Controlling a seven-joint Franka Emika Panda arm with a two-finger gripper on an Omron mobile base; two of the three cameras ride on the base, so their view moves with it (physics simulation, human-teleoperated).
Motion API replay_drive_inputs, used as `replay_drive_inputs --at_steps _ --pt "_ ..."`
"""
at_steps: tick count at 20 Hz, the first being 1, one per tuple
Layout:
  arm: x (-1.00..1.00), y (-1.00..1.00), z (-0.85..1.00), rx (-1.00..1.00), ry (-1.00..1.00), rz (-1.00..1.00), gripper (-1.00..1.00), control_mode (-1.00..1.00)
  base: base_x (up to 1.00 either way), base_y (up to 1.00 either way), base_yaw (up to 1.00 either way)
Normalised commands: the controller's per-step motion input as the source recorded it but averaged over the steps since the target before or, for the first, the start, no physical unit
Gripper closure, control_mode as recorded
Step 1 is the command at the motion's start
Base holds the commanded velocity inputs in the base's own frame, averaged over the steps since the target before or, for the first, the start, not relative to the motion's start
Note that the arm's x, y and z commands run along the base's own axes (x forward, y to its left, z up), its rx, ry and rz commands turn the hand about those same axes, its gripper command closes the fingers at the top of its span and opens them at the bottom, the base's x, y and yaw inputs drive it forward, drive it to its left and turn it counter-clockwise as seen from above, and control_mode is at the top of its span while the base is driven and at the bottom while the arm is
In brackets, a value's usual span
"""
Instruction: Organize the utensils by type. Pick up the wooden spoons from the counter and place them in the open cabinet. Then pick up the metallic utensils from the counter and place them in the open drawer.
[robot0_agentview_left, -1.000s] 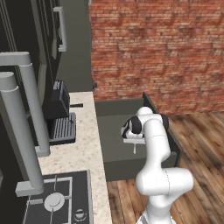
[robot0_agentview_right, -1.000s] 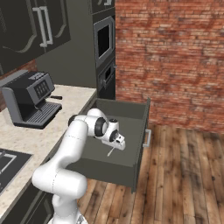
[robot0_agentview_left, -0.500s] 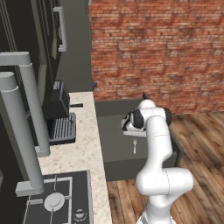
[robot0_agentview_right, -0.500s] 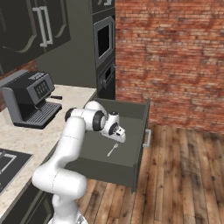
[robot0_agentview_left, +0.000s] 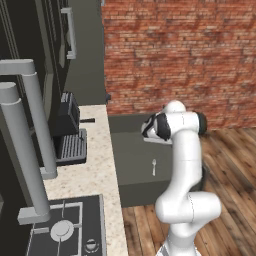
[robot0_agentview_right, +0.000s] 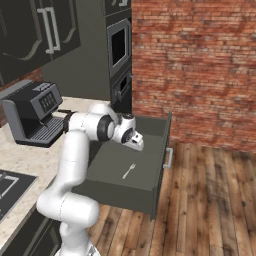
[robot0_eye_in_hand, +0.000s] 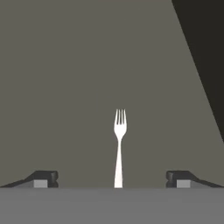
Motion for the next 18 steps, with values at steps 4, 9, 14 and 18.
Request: replay_drive_inputs --at_steps 4,9,14,18 --pt "-0.40 0.00 1.00 0.00 -0.06 0.00 -1.00 -1.00 0.00 0.00 0.00" --pt "-0.39 0.00 1.00 0.00 -0.05 0.00 -1.00 -1.00 0.00 0.00 0.00" --pt "-0.56 0.09 1.00 0.00 -0.02 0.02 -1.00 -1.00 0.00 0.00 0.00" --pt "-0.67 0.23 1.00 0.00 0.00 0.07 -1.00 -1.00 0.00 0.00 0.00"
